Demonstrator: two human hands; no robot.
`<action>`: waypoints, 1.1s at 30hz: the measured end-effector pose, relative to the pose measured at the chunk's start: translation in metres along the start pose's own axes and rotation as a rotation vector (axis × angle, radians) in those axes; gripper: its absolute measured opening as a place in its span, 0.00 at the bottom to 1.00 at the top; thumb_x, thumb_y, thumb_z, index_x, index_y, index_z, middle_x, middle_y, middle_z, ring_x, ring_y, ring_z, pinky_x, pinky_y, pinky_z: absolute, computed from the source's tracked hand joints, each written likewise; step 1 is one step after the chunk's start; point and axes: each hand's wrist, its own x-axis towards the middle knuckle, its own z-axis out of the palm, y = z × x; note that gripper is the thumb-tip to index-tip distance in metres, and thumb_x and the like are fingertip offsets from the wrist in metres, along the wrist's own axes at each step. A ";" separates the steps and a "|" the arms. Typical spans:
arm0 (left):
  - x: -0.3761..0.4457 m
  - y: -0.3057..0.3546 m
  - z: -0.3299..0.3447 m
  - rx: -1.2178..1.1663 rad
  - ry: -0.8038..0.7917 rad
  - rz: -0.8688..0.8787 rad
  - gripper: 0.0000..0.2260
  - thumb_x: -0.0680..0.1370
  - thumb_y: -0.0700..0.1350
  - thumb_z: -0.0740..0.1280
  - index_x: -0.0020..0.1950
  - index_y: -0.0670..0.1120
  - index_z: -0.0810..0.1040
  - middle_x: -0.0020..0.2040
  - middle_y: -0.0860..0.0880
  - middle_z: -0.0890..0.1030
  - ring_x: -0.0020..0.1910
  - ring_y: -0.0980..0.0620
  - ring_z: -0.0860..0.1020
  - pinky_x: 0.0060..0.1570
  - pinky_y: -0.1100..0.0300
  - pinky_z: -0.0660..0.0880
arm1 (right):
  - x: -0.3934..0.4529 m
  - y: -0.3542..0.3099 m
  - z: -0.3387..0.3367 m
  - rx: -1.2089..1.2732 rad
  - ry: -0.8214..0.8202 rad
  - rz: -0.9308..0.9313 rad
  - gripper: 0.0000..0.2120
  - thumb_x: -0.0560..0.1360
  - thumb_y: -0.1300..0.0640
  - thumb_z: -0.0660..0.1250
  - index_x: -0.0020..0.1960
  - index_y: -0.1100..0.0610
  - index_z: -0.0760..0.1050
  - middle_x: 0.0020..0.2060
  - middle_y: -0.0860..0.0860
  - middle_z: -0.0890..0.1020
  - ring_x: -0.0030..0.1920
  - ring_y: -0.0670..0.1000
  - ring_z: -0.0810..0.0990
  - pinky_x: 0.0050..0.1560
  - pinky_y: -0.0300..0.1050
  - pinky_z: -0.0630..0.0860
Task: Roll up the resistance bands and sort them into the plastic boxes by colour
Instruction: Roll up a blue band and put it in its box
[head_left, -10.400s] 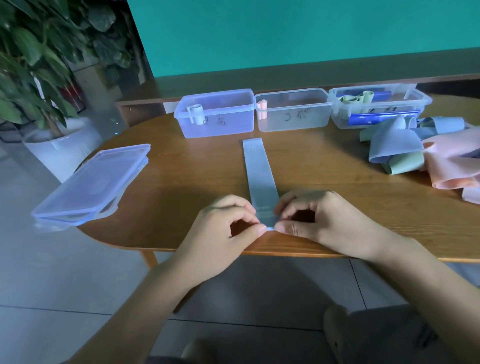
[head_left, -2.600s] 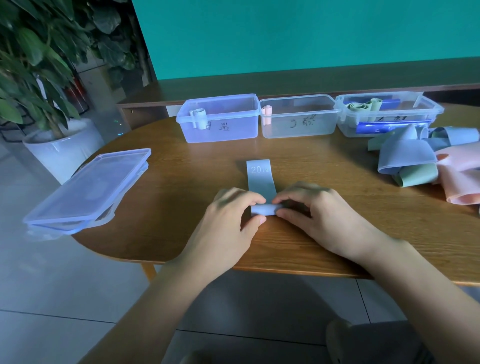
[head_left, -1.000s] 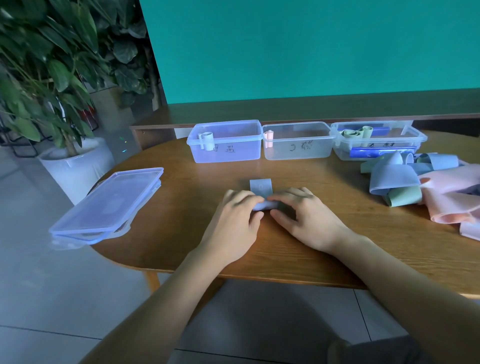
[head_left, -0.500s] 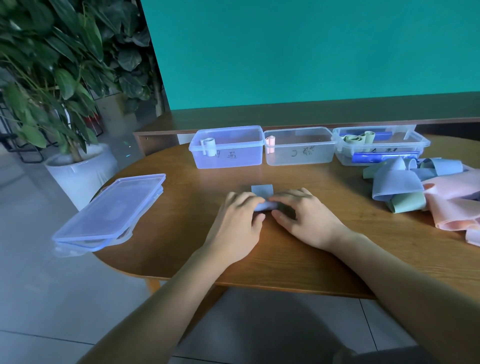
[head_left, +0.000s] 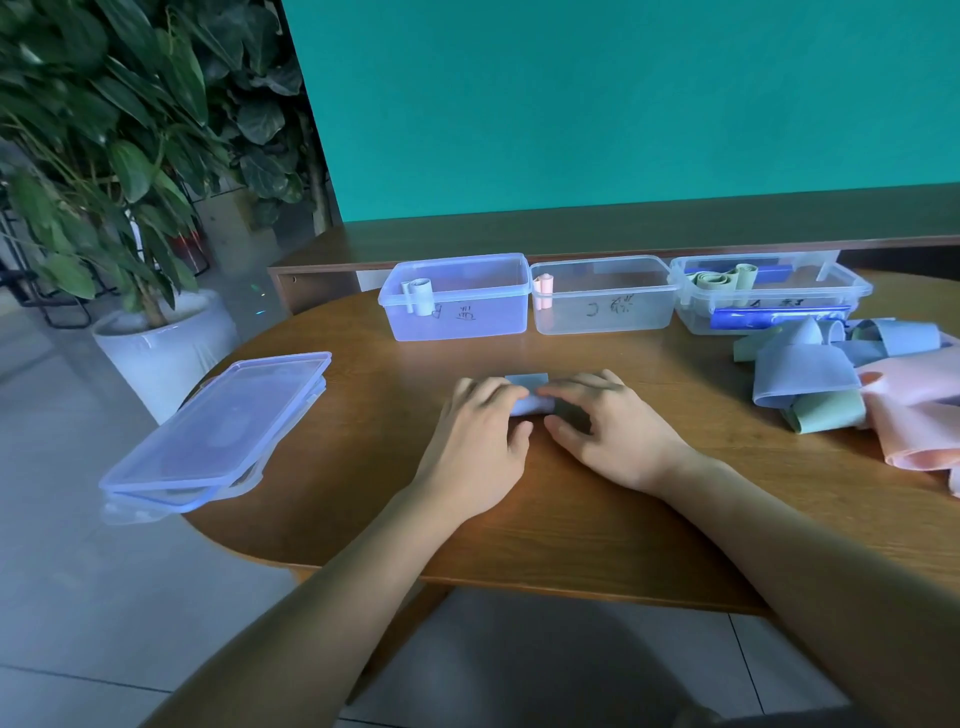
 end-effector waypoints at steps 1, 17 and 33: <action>0.001 0.000 0.000 -0.001 -0.005 -0.003 0.15 0.80 0.47 0.66 0.66 0.49 0.77 0.63 0.51 0.78 0.61 0.47 0.71 0.63 0.51 0.71 | 0.001 0.000 0.000 -0.003 0.000 -0.001 0.19 0.81 0.49 0.63 0.71 0.47 0.73 0.67 0.45 0.77 0.61 0.51 0.72 0.66 0.53 0.72; 0.018 -0.009 0.009 0.031 0.028 -0.001 0.15 0.79 0.45 0.66 0.65 0.48 0.78 0.60 0.51 0.79 0.59 0.47 0.72 0.61 0.50 0.73 | 0.017 0.010 0.004 -0.002 0.053 -0.039 0.17 0.80 0.51 0.63 0.69 0.48 0.75 0.65 0.43 0.78 0.60 0.50 0.71 0.64 0.52 0.73; 0.036 -0.020 0.018 0.003 0.009 -0.008 0.16 0.79 0.44 0.66 0.67 0.50 0.77 0.62 0.54 0.79 0.58 0.46 0.72 0.61 0.47 0.73 | 0.039 0.023 0.010 0.033 0.063 -0.018 0.18 0.79 0.52 0.64 0.69 0.49 0.75 0.62 0.44 0.78 0.59 0.51 0.72 0.63 0.53 0.73</action>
